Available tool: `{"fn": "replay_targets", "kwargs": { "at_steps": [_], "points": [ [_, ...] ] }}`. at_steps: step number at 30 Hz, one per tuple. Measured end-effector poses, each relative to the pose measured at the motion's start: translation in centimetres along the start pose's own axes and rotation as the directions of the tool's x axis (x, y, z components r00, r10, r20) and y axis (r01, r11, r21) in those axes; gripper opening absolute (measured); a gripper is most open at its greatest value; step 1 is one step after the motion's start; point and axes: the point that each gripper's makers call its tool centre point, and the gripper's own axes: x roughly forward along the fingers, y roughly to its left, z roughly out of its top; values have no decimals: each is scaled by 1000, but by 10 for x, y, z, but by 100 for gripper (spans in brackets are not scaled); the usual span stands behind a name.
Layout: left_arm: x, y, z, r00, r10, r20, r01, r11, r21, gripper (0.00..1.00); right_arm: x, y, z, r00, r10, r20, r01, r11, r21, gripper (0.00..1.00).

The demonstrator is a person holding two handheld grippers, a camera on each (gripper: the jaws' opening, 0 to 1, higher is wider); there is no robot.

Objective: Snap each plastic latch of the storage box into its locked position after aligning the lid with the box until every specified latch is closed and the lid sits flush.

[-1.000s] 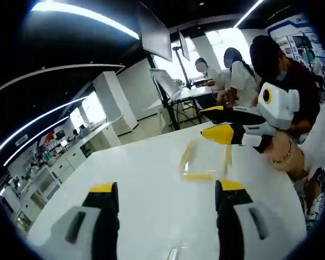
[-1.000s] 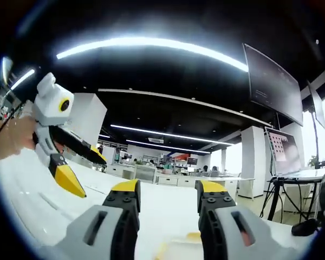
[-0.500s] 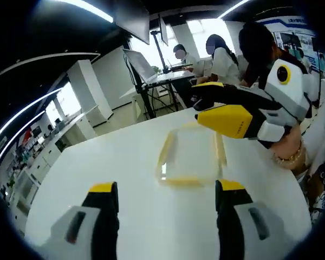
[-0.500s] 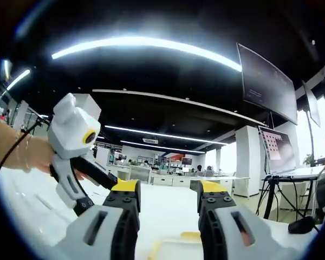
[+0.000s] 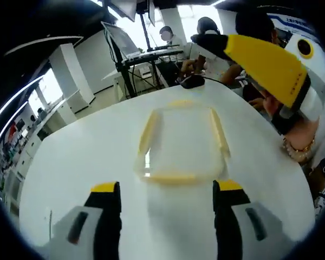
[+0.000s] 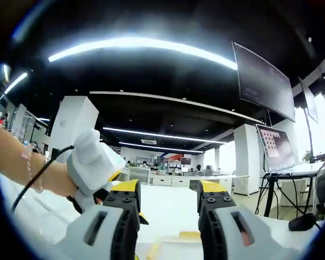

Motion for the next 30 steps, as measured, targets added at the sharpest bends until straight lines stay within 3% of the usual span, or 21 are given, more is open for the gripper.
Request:
{"fn": "replay_targets", "kwargs": {
  "at_steps": [13,26,30],
  "points": [
    [22,0,-13,992,-98,-74,96,995,-35,61,2,-3,3,1000,-5,6,5,1000,15,42],
    [30,-4,-7,990,-130,-56,128,991,-31,54,5,-2,-1,1000,9,-6,-9,1000,16,42],
    [31,-8,-5,988,-148,-53,147,989,-26,48,5,-2,-1,1000,12,-7,-12,1000,20,41]
  ]
}}
